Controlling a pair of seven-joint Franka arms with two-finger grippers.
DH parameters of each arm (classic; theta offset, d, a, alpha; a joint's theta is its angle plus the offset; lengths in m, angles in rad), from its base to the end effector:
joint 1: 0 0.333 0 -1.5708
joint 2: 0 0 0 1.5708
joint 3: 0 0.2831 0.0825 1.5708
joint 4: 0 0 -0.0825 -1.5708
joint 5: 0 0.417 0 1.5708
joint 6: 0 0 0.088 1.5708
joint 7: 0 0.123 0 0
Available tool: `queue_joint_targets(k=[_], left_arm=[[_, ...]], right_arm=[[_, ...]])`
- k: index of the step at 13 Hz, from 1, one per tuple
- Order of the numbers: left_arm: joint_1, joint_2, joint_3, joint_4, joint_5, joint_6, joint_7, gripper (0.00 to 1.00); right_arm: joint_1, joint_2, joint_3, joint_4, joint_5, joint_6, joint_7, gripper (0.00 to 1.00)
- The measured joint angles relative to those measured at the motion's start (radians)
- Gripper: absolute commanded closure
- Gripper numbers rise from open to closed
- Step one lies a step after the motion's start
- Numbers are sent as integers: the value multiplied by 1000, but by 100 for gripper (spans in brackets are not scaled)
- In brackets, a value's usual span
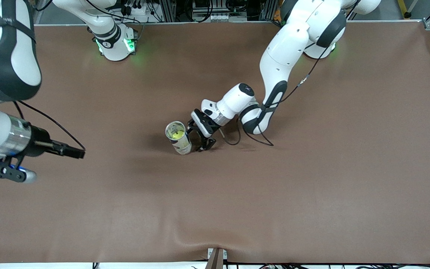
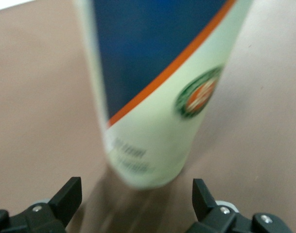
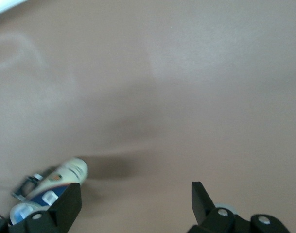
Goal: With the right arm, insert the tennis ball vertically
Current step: 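Open the left gripper, leaving the can upright, and pull back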
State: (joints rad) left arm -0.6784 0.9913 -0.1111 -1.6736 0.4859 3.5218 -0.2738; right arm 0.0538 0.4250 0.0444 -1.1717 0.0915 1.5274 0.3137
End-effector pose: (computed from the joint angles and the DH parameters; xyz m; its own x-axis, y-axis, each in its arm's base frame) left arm 0.4496 -0.5235 0.0742 0.4057 -0.5176 0.7533 -0.8343 -0.5464 0.0739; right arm 0.6862 0.0734 0.5007 0.9724 -0.2112 -0.0991 -0.2196 -0.9721 -0.0830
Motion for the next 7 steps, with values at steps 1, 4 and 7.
queue_joint_targets(k=[1,4,7], left_arm=[[26,-41,0,-63,1,0,0,0],[123,-164,0,-226,48,-4,0,0],[302,-225,-20,-314,171,-15,-1,0]], right_arm=[[0,-33,0,2,-18,-28,-32,0],[-8,-172,-27,-62,-30,-80,-53,0],[-12,-338,-41,-255,-38,-71,-62,0]])
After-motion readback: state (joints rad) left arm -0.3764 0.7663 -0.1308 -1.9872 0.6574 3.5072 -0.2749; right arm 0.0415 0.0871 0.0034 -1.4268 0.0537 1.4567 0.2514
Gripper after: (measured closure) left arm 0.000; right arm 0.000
